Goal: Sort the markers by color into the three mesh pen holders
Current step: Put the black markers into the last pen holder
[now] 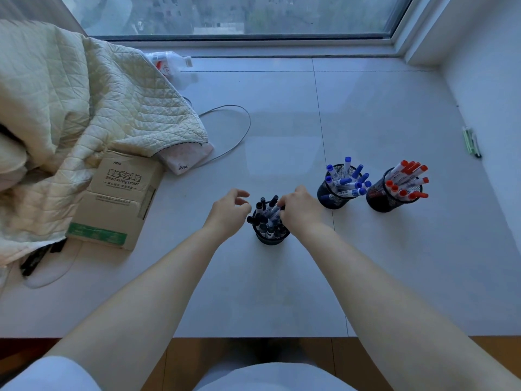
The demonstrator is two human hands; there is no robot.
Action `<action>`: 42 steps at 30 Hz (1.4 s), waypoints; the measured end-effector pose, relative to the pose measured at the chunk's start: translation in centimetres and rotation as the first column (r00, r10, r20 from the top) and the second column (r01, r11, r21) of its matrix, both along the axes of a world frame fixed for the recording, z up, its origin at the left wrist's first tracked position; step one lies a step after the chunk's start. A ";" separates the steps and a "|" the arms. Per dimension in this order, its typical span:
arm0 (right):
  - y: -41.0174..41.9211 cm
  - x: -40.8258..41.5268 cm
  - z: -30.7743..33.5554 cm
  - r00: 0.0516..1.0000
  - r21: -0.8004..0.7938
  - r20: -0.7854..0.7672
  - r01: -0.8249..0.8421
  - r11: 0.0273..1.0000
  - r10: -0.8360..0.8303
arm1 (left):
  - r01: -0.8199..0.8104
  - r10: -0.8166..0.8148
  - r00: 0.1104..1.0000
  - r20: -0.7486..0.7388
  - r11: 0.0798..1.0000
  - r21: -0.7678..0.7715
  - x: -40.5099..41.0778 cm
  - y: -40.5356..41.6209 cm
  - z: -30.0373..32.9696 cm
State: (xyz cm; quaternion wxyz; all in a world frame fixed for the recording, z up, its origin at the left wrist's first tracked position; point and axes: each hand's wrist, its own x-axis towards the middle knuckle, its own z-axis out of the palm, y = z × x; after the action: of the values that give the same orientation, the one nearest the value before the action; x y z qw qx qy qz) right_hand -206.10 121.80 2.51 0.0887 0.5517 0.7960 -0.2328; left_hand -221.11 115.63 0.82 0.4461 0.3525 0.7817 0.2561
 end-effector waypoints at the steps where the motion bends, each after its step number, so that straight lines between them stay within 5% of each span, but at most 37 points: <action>1: -0.1 -0.1 0.0 1.000 0.010 0.030 -0.010 1.000 0.010 | -0.003 0.003 1.000 -0.020 1.000 -0.002 0.0 0.3 -0.1; 14: -1.4 -1.2 0.1 0.979 0.162 0.195 -0.099 0.982 0.066 | 0.138 -0.159 0.962 -0.220 0.985 -0.106 1.3 2.5 -0.8; 20: -1.1 -0.5 -0.1 0.986 0.183 0.116 -0.138 0.973 0.119 | 0.262 -0.263 0.889 -0.374 0.964 -0.055 1.4 2.1 -0.2; 30: -1.4 1.7 -0.8 0.960 0.318 0.079 -0.278 0.906 0.267 | 0.014 0.082 0.949 -0.304 0.954 0.301 0.1 -0.7 1.3; 35: -1.7 2.8 -0.2 0.966 0.282 -0.226 -0.061 0.957 0.128 | -0.239 0.331 0.921 -0.207 0.898 0.370 -1.0 -1.5 2.5; 42: -2.5 5.4 1.6 0.716 0.089 -0.652 0.400 0.912 -0.250 | -0.550 0.598 0.801 -0.025 0.753 0.362 -1.8 -2.7 3.6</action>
State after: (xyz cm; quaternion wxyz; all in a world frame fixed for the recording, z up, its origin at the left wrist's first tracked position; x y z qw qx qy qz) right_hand -200.65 119.31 4.07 -0.2866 0.5806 0.6899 -0.3238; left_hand -222.91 112.89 4.45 0.2230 0.1830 0.8253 0.4855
